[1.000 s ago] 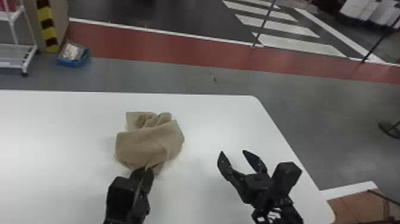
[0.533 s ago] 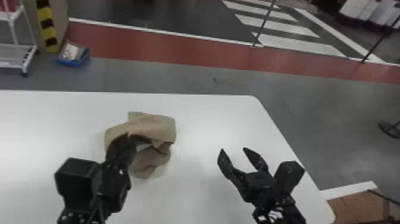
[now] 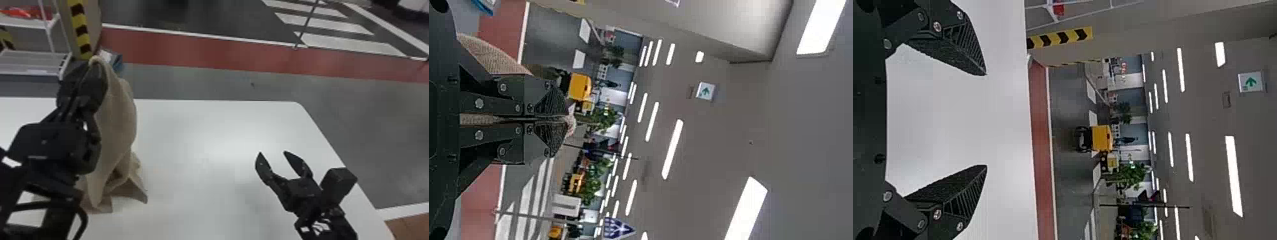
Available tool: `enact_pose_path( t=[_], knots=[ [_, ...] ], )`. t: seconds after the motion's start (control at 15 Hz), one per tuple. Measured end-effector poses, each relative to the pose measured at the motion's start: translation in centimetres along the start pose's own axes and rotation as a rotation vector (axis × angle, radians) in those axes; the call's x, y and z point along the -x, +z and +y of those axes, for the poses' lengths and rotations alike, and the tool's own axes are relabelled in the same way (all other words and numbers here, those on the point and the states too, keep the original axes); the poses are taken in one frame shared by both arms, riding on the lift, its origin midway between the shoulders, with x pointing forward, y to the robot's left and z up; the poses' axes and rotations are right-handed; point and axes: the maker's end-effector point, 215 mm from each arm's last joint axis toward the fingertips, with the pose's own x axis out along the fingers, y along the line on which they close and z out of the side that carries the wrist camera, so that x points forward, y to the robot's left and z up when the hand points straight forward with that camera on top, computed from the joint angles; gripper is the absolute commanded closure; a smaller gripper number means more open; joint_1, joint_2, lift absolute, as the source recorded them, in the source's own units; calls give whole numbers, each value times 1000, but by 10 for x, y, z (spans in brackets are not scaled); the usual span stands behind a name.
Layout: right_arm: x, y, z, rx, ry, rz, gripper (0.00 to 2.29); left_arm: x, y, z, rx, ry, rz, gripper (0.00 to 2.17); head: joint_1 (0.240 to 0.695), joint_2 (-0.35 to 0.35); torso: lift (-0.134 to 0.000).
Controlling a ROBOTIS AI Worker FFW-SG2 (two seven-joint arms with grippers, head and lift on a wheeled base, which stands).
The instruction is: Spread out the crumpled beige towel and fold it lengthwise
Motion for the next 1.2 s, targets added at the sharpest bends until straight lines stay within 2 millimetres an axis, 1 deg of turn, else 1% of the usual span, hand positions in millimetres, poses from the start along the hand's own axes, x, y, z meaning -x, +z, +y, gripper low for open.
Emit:
enact_pose_path(
  t=[0.07,0.2,0.47,0.6,0.8,0.93,1.0,1.07,1.2],
  knots=[
    [-2,1,2,-2,3,-2,252,0,2,2,3,-1,-5,1092,695,-220,-124],
    [-6,2,13,-7,22,-5,252,1,3,-2,7,-13,-5,1092,695,-212,-124],
    [-10,1,49,-17,83,-6,252,-2,12,-27,9,-69,-29,1092,695,-193,-124],
    [-9,-3,61,-19,108,-1,252,-7,16,-41,12,-88,-47,1092,695,-193,-124],
    [-5,-11,79,-27,150,15,252,-15,17,-55,15,-105,-59,1092,695,-191,-124],
    [-1,-20,99,-26,184,31,252,-24,6,-65,-2,-109,-51,1089,695,-184,-124],
    [1,-23,111,-22,204,36,252,-28,-4,-69,-20,-108,-41,1092,695,-180,-124],
    [4,-25,121,-19,221,38,252,-32,-14,-71,-33,-108,-31,1092,695,-175,-124],
    [10,-30,147,-18,277,50,252,-37,-29,-74,-51,-103,-13,1092,695,-152,-124]
  ],
)
